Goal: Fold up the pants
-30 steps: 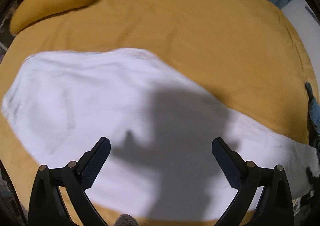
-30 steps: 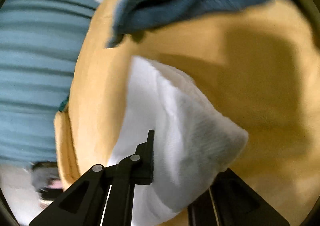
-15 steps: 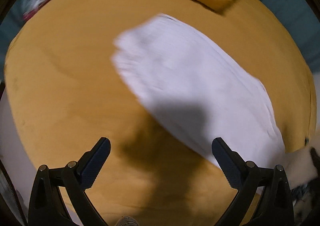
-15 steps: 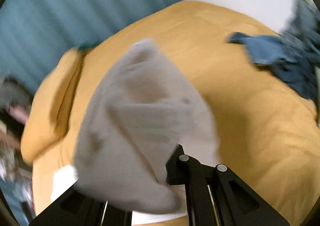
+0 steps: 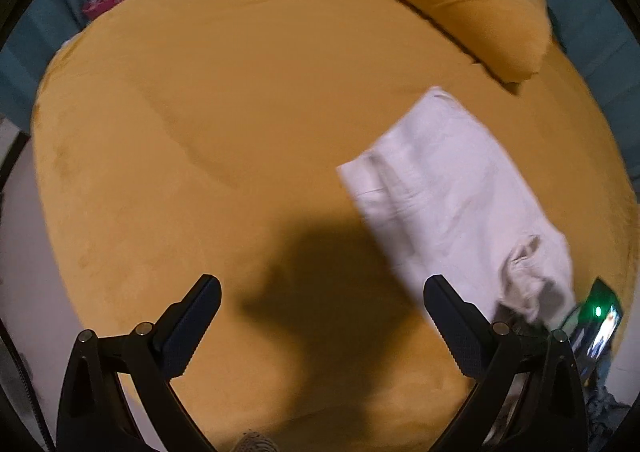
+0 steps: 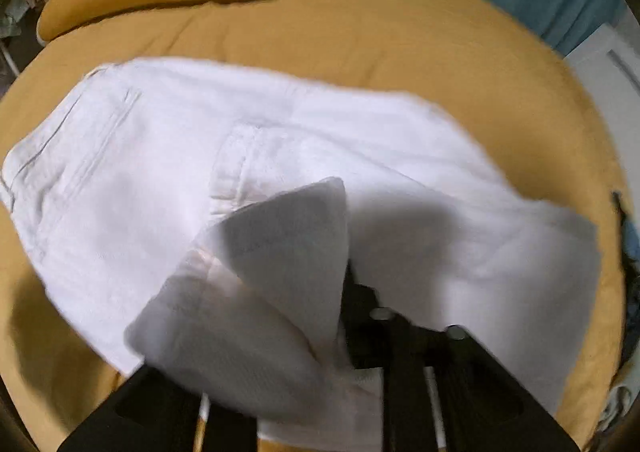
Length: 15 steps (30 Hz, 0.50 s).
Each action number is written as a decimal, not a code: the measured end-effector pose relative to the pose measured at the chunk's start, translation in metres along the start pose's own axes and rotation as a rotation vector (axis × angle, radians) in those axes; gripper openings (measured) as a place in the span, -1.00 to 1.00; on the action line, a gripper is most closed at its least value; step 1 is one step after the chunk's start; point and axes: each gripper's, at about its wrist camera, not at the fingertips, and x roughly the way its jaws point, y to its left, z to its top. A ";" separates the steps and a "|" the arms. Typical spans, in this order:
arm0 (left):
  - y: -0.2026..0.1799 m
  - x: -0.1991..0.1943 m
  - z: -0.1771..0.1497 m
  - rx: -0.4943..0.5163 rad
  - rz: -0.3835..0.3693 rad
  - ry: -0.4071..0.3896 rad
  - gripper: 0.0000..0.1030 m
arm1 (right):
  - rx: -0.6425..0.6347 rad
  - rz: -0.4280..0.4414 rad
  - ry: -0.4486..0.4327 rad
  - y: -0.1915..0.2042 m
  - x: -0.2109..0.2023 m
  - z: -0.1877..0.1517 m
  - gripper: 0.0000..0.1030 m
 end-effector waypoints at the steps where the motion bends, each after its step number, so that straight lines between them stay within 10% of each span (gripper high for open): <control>1: -0.011 0.000 0.004 0.014 -0.022 0.001 1.00 | 0.008 0.051 0.012 -0.006 -0.004 0.000 -0.24; 3: -0.035 0.001 0.012 0.043 -0.080 0.004 1.00 | 0.054 0.217 0.045 -0.026 -0.019 -0.003 0.48; 8: -0.103 0.037 0.023 0.149 -0.201 0.098 1.00 | 0.291 0.637 0.057 -0.107 -0.069 -0.033 0.62; 15: -0.203 0.121 0.003 0.356 -0.194 0.330 0.99 | 0.589 0.390 0.118 -0.242 -0.085 -0.092 0.62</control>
